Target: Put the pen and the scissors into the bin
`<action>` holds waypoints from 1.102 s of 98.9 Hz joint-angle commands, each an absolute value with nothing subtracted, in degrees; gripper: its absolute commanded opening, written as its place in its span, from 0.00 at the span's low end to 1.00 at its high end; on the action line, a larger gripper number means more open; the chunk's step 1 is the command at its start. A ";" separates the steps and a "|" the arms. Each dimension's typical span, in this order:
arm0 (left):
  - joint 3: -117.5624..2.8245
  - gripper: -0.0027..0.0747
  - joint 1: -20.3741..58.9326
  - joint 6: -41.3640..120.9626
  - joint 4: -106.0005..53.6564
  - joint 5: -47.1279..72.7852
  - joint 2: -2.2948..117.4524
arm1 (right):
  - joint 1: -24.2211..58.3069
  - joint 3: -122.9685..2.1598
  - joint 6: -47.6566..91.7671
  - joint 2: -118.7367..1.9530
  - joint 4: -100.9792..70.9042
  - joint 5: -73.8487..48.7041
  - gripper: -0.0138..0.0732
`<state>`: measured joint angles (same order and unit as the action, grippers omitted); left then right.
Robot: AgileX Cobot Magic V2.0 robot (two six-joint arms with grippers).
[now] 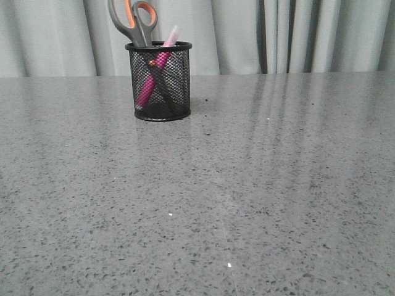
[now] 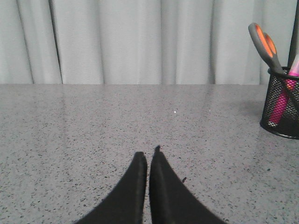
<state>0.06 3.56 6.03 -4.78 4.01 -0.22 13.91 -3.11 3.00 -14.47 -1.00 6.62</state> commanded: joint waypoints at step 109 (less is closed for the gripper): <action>2.64 0.01 3.38 5.60 -4.70 -0.33 -2.01 | 7.02 1.39 2.18 1.77 1.88 -4.46 0.08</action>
